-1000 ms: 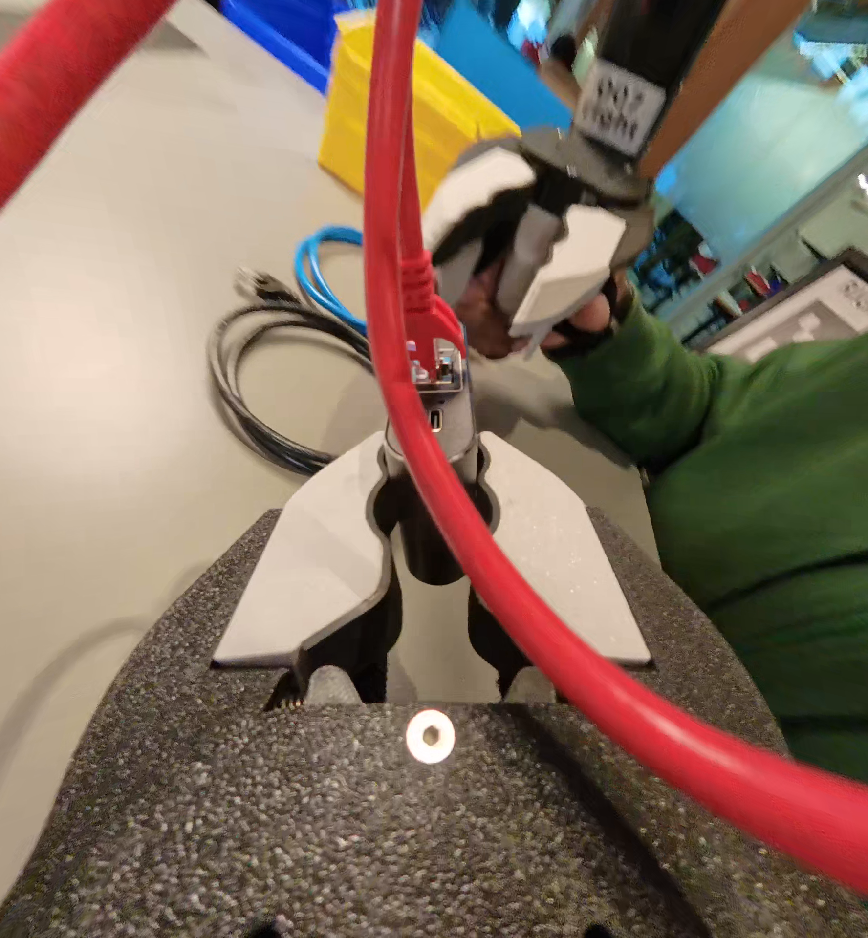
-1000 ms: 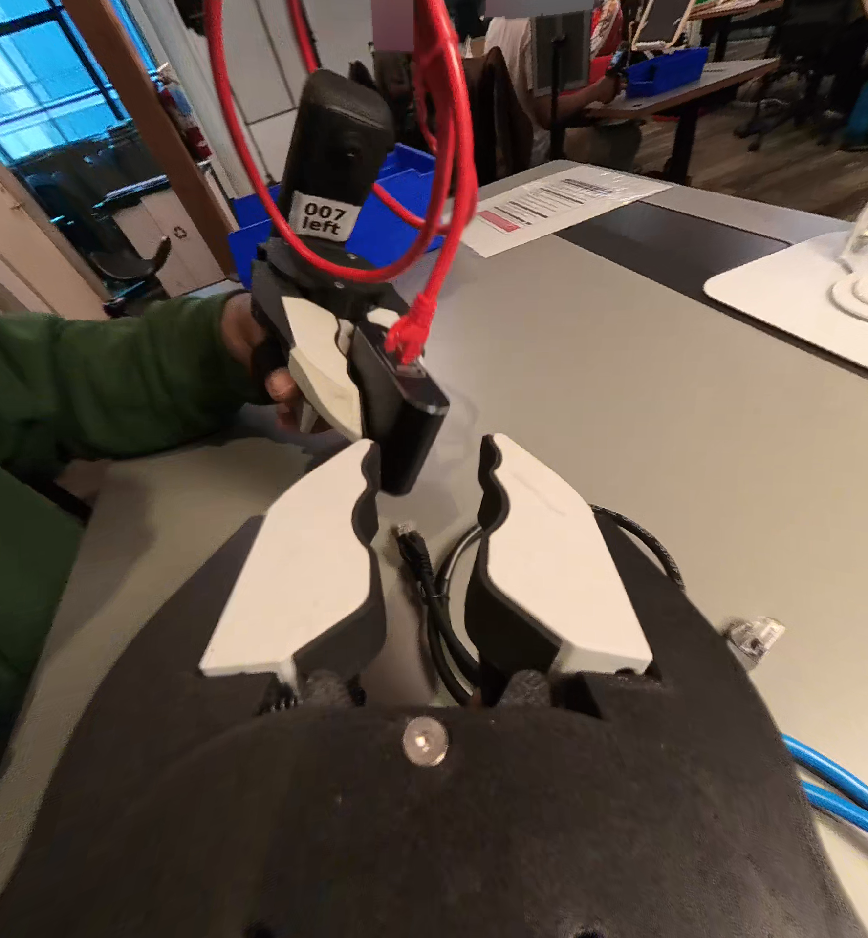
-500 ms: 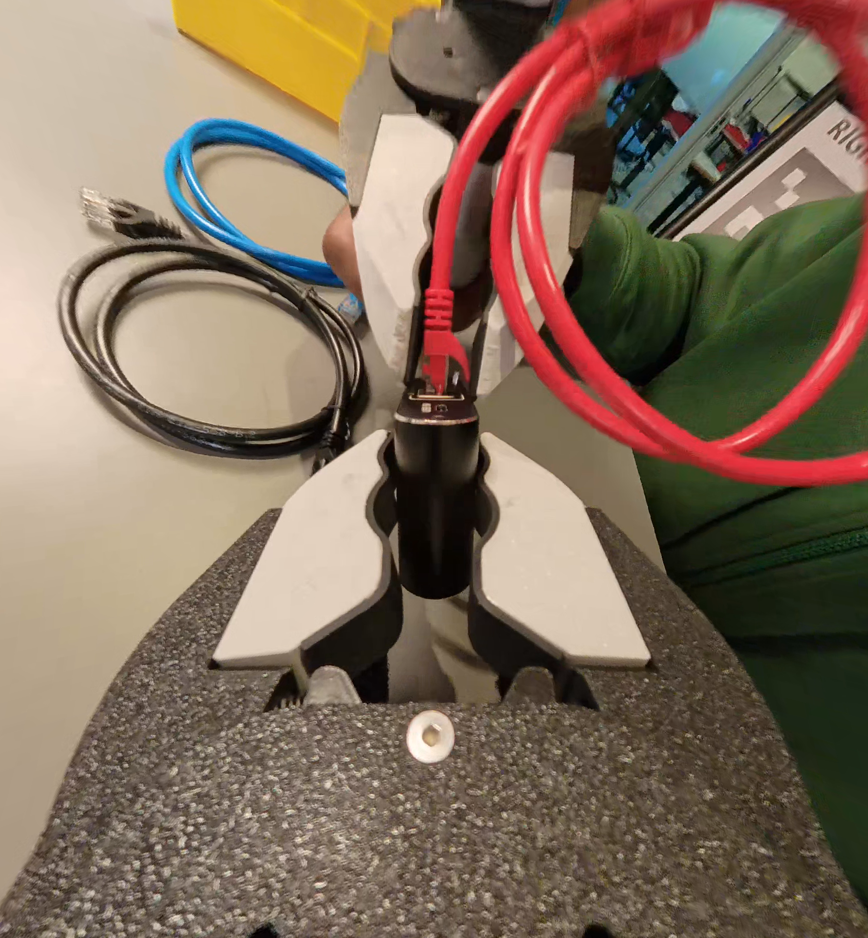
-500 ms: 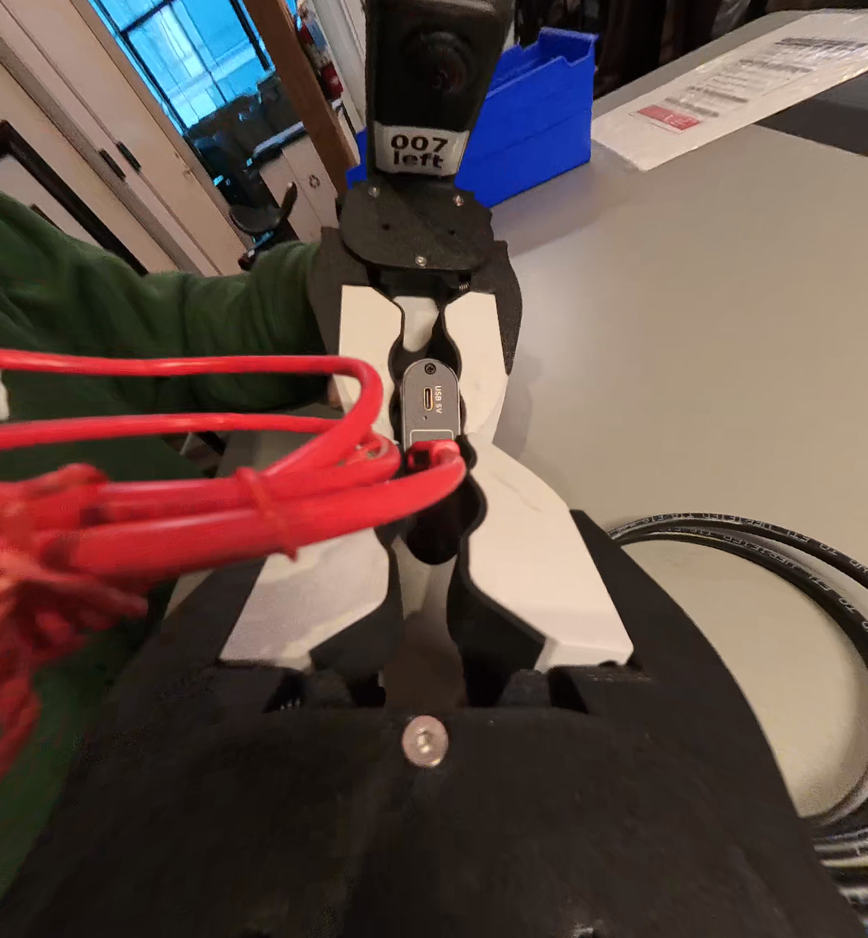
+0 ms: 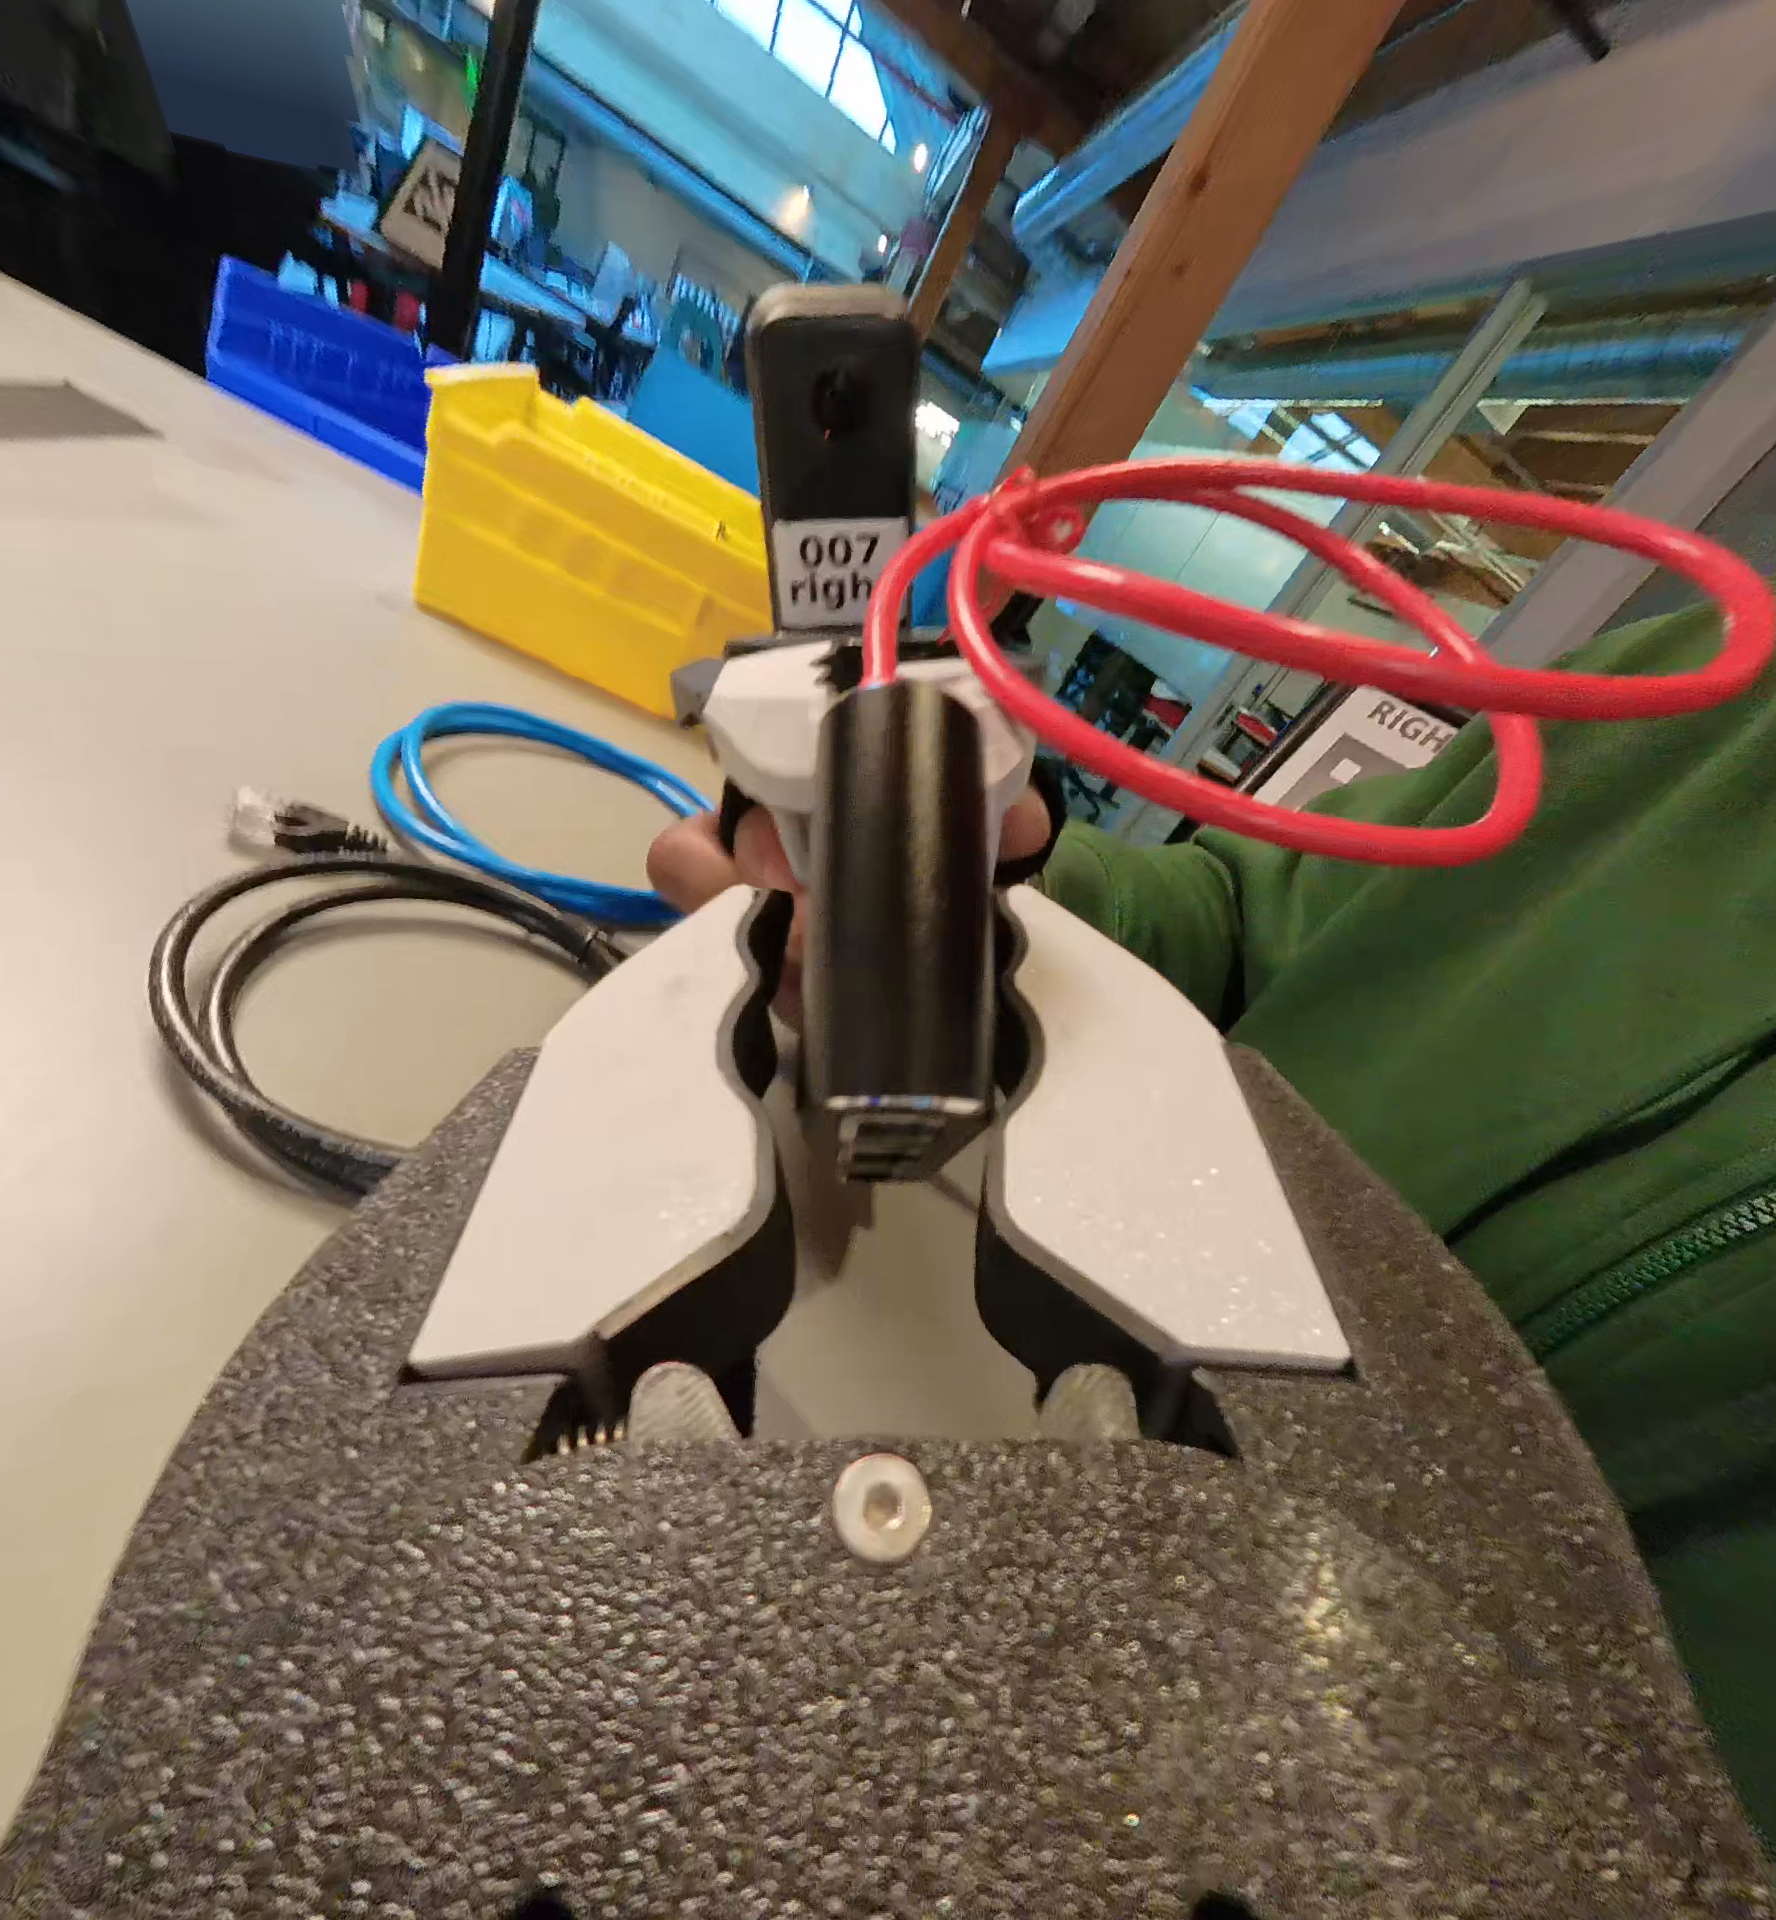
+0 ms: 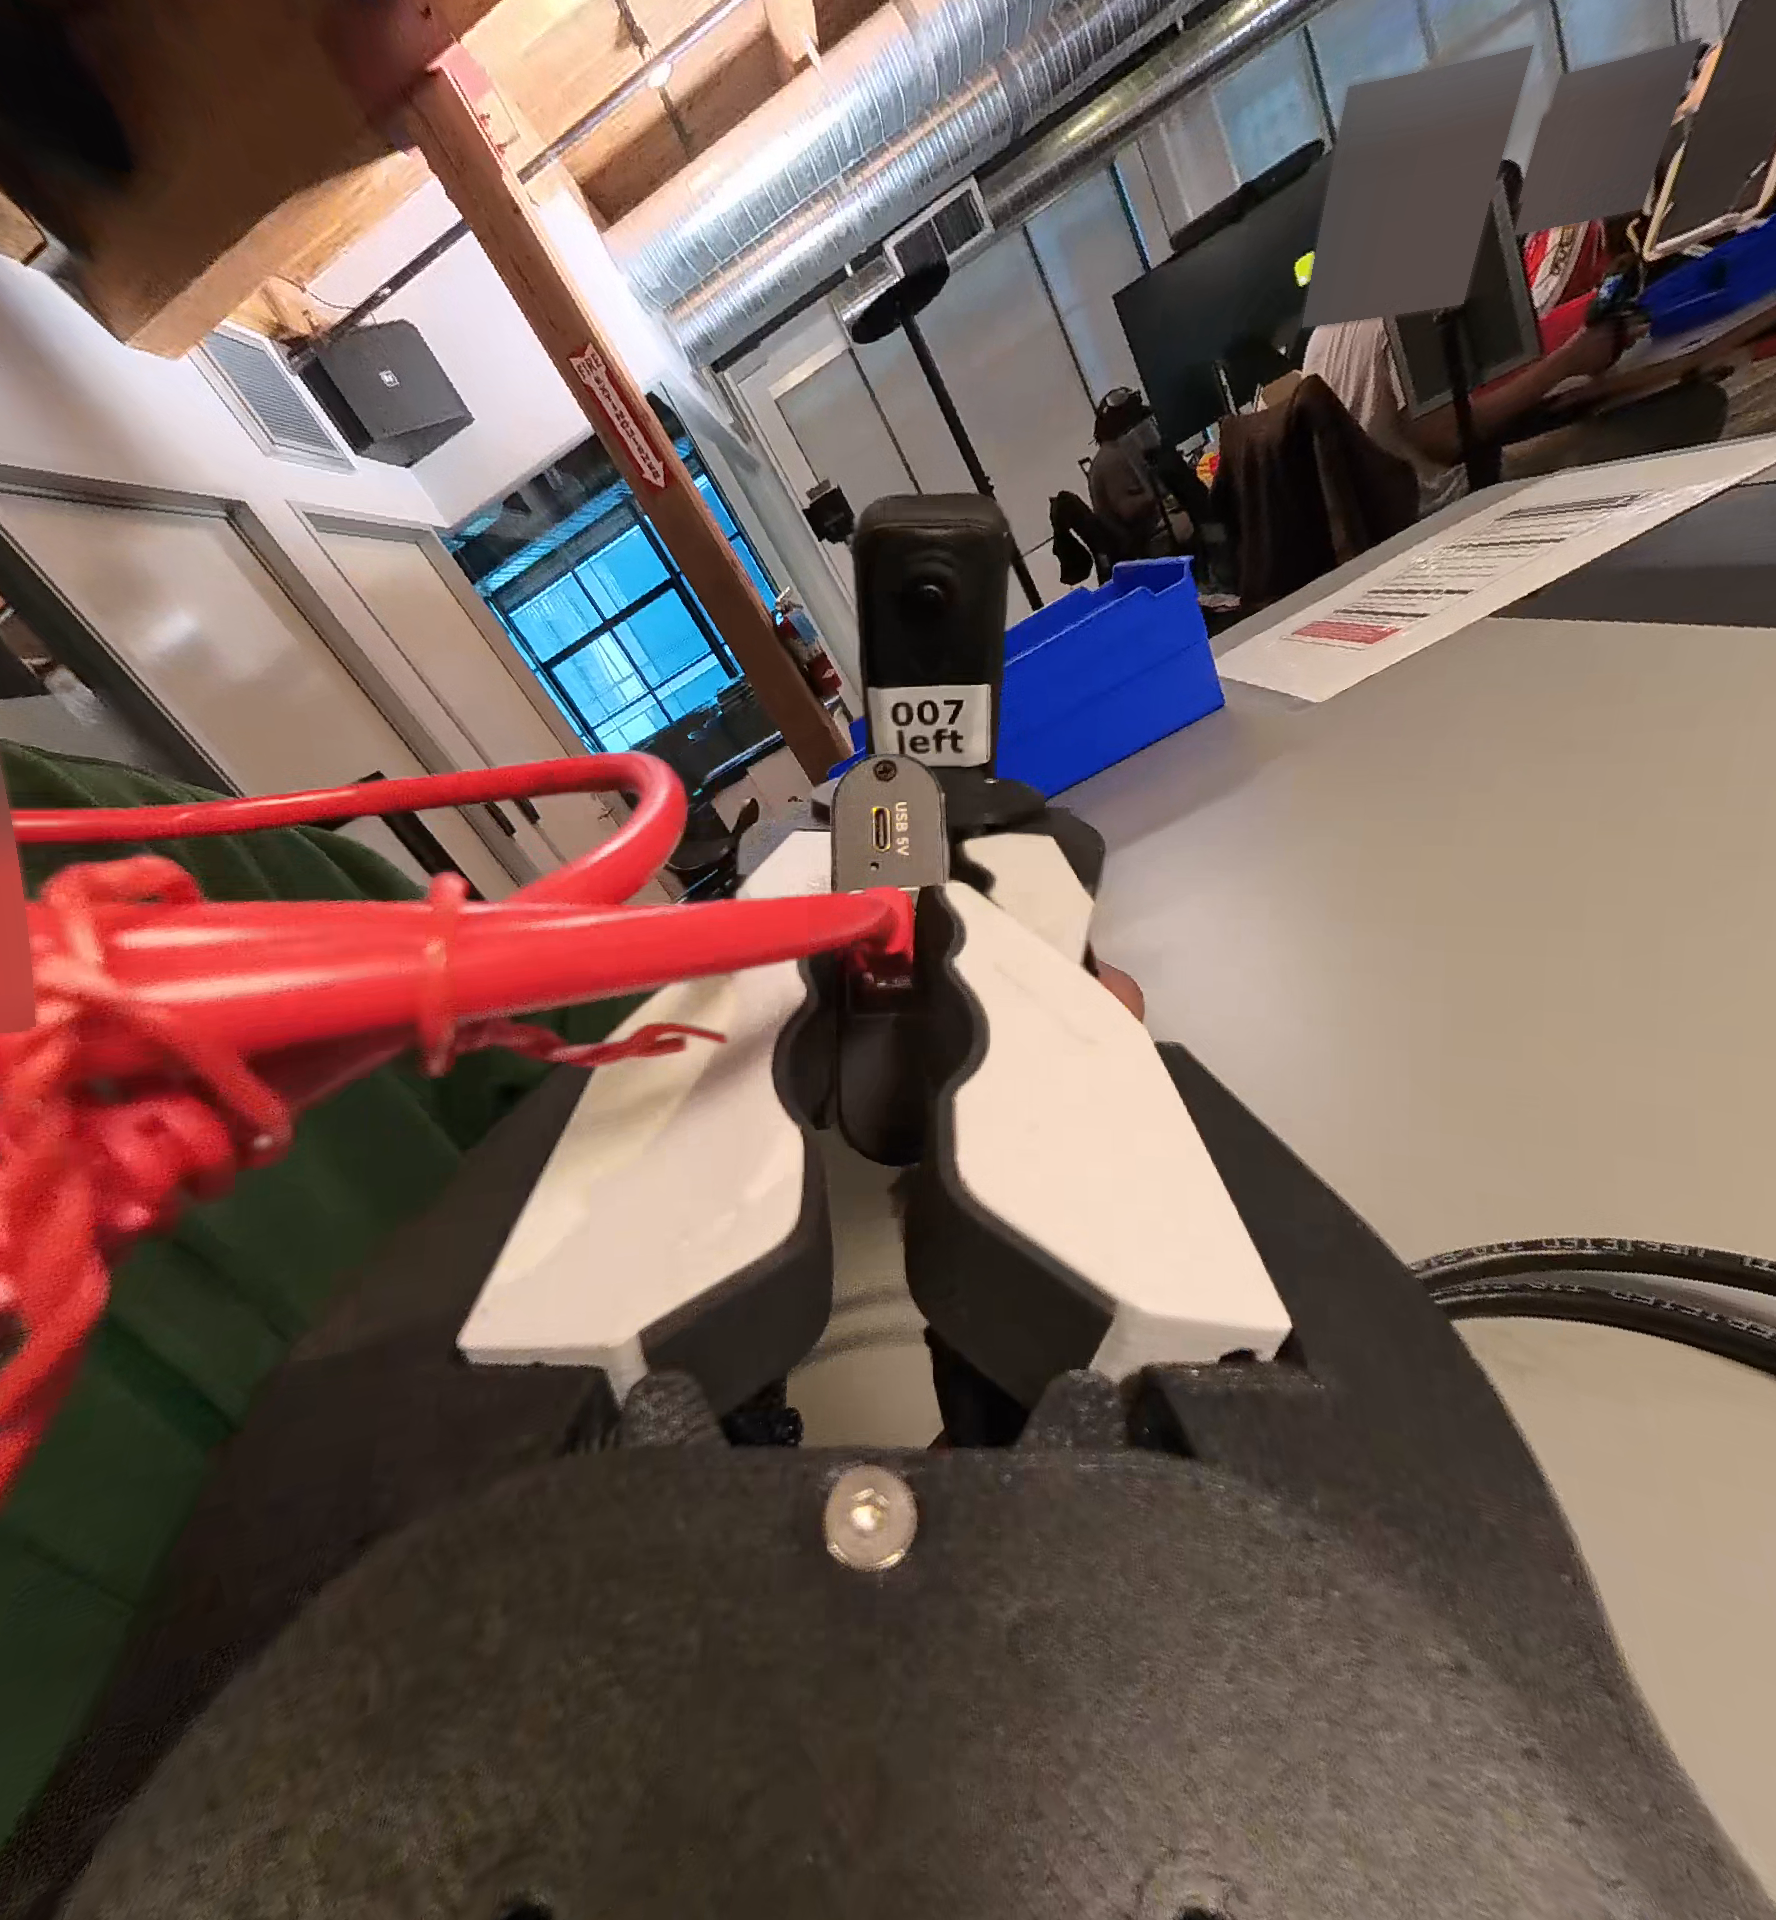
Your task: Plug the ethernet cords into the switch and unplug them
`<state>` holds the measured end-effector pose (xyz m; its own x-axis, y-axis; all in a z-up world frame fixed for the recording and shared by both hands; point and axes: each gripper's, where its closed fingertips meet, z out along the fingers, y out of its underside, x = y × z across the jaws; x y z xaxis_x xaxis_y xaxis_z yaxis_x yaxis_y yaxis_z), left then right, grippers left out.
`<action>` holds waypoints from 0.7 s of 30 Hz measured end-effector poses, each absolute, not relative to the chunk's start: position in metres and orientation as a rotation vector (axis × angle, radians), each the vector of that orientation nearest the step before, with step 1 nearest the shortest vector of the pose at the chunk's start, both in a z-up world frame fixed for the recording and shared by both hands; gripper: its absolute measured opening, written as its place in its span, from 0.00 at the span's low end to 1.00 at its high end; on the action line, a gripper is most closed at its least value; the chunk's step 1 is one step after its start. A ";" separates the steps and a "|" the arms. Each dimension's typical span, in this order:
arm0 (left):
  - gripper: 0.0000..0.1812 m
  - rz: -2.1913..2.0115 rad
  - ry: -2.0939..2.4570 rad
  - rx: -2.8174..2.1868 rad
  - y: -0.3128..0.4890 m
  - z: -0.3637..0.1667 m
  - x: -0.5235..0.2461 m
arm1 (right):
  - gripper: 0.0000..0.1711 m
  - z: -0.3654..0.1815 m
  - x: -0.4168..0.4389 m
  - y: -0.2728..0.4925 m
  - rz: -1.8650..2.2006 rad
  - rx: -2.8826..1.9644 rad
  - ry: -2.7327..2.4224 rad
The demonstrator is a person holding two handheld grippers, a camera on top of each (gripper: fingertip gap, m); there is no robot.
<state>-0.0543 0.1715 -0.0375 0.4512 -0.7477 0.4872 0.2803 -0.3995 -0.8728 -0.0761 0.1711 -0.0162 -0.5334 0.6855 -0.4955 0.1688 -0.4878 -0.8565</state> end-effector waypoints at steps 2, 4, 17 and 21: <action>0.18 -1.165 0.413 -1.568 0.171 -0.031 -0.054 | 0.09 -0.018 -0.077 0.168 2.081 -1.268 -1.351; 0.18 -1.133 0.423 -1.560 0.171 -0.030 -0.057 | 0.09 -0.019 -0.078 0.167 2.056 -1.265 -1.370; 0.16 -0.577 0.632 -1.698 0.173 -0.030 -0.105 | 0.14 -0.052 -0.063 0.247 1.115 -1.439 -1.543; 0.16 -0.503 0.641 -1.744 0.174 -0.033 -0.112 | 0.13 -0.046 -0.048 0.281 0.869 -1.471 -1.495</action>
<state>-0.1117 0.1743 -0.0326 0.7586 -0.6516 0.0067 -0.1609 -0.1973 -0.9671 -0.0478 0.2805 -0.0461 0.0464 0.9943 0.0962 0.4080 0.0691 -0.9104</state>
